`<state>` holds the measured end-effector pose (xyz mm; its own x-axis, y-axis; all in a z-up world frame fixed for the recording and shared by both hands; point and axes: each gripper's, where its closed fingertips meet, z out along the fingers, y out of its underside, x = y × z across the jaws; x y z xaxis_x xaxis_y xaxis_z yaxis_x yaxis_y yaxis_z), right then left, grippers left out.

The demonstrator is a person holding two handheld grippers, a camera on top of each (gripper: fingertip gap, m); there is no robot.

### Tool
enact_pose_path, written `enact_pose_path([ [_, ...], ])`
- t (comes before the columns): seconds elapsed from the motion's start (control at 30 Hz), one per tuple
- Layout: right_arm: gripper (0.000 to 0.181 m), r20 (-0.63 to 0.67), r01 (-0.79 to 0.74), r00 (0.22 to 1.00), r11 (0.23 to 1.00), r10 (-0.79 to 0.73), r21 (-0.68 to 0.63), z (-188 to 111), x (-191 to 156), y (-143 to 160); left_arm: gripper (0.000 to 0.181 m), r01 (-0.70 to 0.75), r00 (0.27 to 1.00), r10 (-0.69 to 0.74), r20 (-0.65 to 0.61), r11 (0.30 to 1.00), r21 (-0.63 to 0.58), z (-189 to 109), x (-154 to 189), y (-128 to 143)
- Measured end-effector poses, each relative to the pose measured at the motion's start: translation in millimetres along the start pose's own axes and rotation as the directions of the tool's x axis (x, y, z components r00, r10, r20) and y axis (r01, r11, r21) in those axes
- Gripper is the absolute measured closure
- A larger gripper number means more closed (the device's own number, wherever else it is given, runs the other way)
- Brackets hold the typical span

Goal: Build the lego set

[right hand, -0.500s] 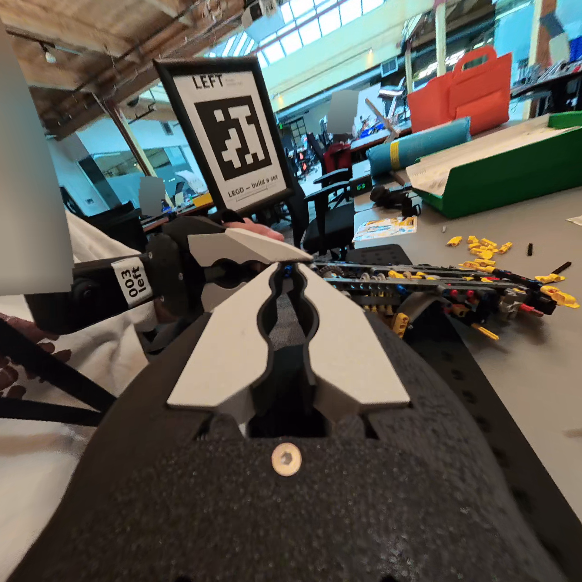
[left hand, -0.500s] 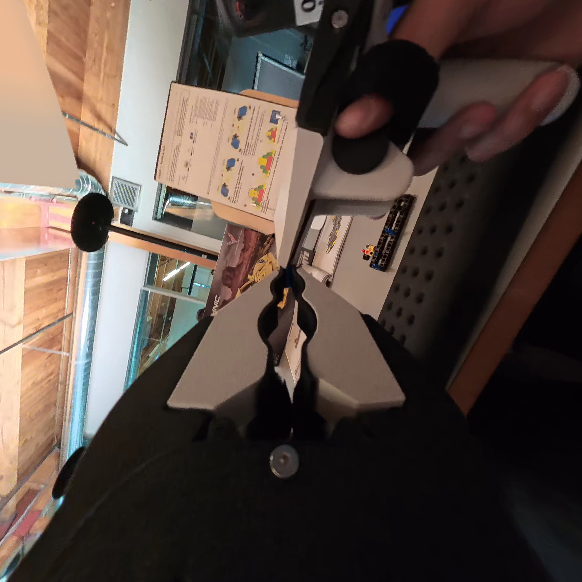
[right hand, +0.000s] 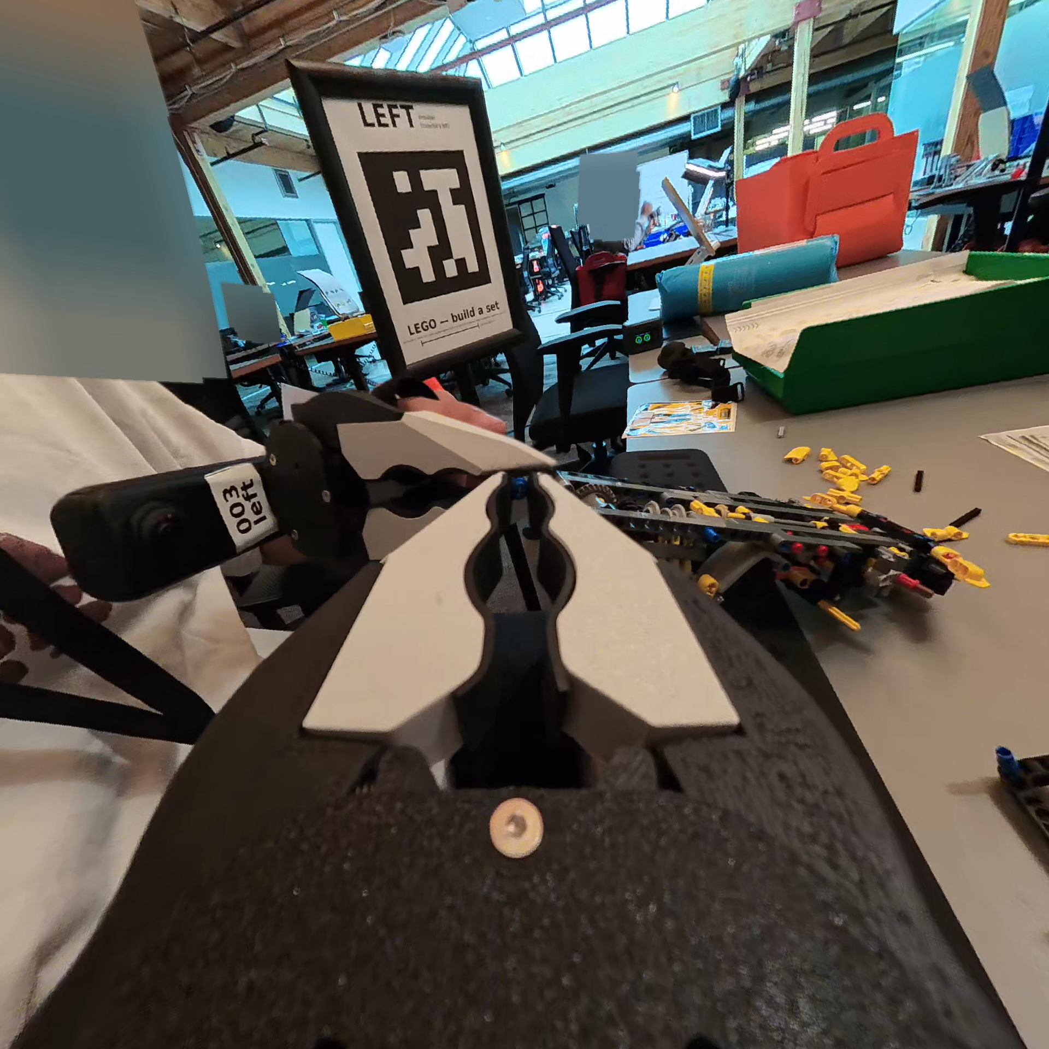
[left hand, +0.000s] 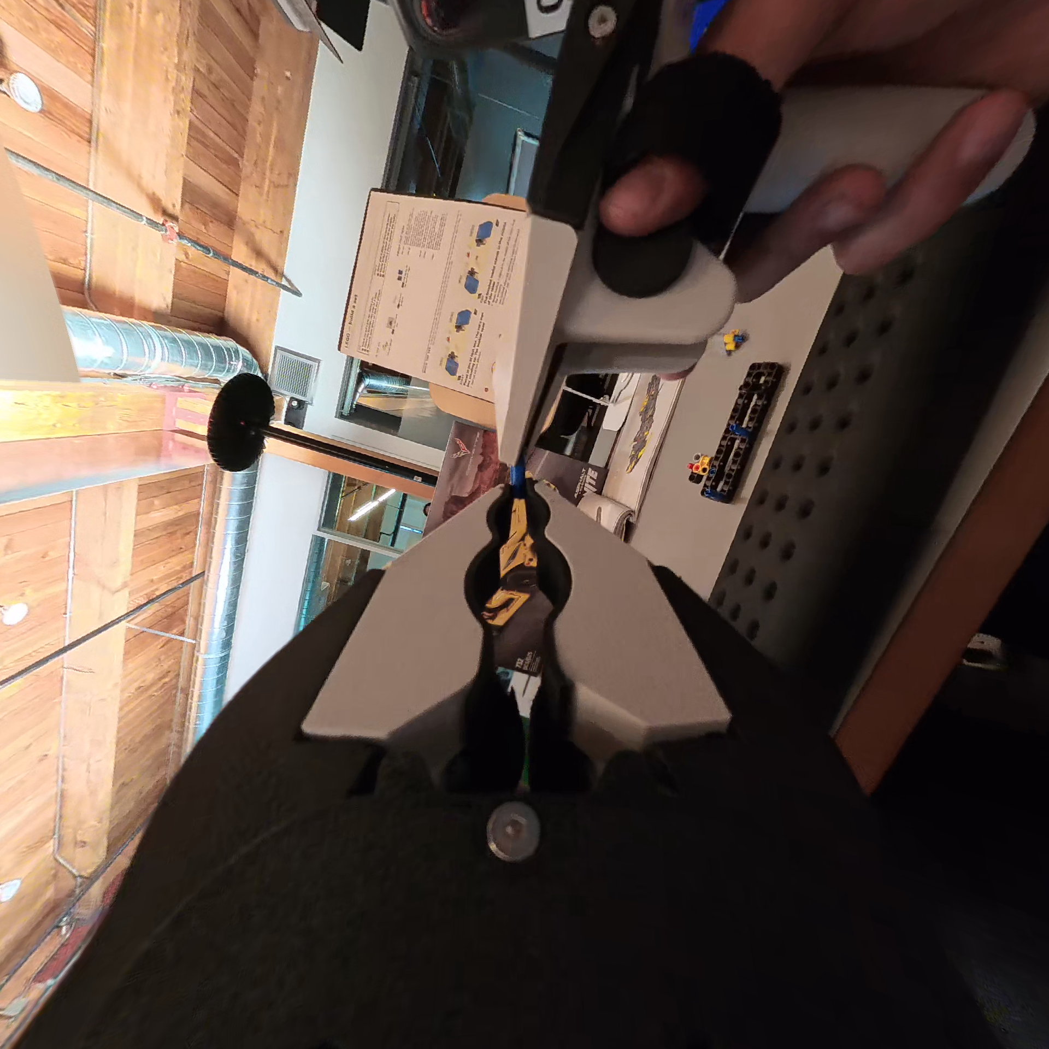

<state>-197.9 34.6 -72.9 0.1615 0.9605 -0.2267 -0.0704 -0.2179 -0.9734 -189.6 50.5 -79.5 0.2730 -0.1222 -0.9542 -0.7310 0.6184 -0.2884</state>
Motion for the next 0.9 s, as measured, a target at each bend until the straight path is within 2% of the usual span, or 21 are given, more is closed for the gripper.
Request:
enact_pose_path([
  [0.2, 0.176, -0.059, 0.035, 0.998, 0.999, -0.038, -0.041, 1.9, 7.2, 7.8, 0.178, -0.016, 1.000, 0.016, -0.009, 1.000, -0.026, 2.6, 2.1, 5.0],
  [0.6, 0.177, -0.036, 0.017, 0.999, 0.999, -0.019, -0.044, 3.0, 5.0, 9.6, 0.178, -0.154, 0.988, 0.154, -0.010, 0.988, -0.026, 1.0, 6.1, 4.1],
  [0.67, 0.177, -0.027, 0.032, 0.999, 0.997, -0.034, -0.065, 2.3, 4.5, 11.8, 0.178, -0.097, 0.995, 0.096, -0.027, 0.995, -0.026, 0.0, 9.0, 4.5],
  [0.73, 0.177, -0.030, 0.026, 0.999, 0.997, -0.028, -0.077, 3.8, 7.0, 16.4, 0.176, 0.056, 0.993, -0.061, -0.104, 0.997, -0.046, -4.2, 14.4, 12.4],
  [0.83, 0.177, -0.075, 0.006, 0.997, 0.993, -0.015, -0.116, 2.5, 26.0, 30.2, 0.158, 0.231, 0.934, -0.256, -0.248, 0.964, -0.129, -16.0, 20.0, 41.5],
  [0.9, 0.177, -0.064, -0.035, 0.998, 0.993, 0.028, -0.111, 6.4, 31.7, 32.8, 0.154, 0.251, 0.913, -0.292, -0.284, 0.953, -0.171, -19.8, 18.6, 56.9],
])
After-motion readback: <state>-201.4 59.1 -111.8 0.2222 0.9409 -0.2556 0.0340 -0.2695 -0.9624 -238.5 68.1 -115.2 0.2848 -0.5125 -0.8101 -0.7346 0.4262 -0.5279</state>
